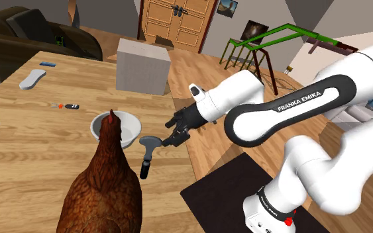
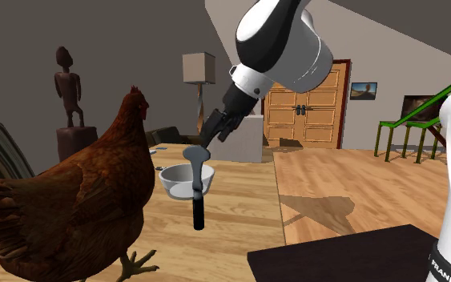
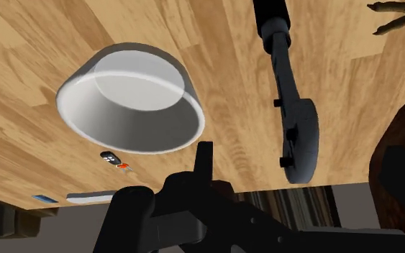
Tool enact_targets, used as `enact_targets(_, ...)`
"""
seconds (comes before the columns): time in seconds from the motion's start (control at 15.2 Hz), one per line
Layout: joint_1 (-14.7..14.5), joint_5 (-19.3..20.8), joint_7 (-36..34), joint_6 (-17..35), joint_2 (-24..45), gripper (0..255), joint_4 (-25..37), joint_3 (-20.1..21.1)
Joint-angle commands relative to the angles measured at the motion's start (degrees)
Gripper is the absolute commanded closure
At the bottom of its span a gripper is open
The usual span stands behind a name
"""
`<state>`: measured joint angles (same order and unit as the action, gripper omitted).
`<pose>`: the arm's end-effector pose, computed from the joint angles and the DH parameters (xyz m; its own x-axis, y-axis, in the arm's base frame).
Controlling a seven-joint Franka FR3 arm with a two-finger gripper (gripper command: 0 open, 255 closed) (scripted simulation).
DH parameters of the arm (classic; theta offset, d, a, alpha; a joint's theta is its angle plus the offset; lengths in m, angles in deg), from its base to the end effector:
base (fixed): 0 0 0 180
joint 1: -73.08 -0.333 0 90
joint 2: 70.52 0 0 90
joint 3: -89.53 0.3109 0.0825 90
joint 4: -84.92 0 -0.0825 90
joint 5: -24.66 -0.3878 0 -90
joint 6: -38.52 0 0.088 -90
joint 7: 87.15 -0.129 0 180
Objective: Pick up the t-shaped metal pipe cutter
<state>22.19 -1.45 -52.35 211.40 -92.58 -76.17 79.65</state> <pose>0.3318 0.2526 0.3463 0.5279 0.6277 0.5721 0.7747 -0.6319 -0.0214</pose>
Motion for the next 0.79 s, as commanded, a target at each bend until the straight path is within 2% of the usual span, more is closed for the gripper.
enact_targets(0.0, -8.2, -4.3, 5.6, 4.1, 2.9, 0, 1.0, -5.6)
enact_targets(0.2, -15.6, -8.2, 9.5, 7.3, 4.9, 0, 0.9, -12.0)
enact_targets(0.33, -22.5, -11.3, 12.6, 9.6, 6.0, 0, 1.0, -18.2)
enact_targets(0.4, -26.7, -12.7, 14.1, 10.8, 6.5, 0, 1.0, -22.1)
enact_targets(0.46, -34.4, -14.7, 16.5, 12.7, 6.9, 0, 1.2, -29.3)
enact_targets(0.59, -34.4, -14.0, 15.9, 12.8, 6.8, 0, 1.1, -29.5)
enact_targets(0.66, -35.0, -14.1, 15.9, 12.8, 7.0, 255, 1.3, -30.0)
enact_targets(0.73, -35.0, -14.1, 15.9, 12.8, 7.0, 255, 1.3, -30.0)
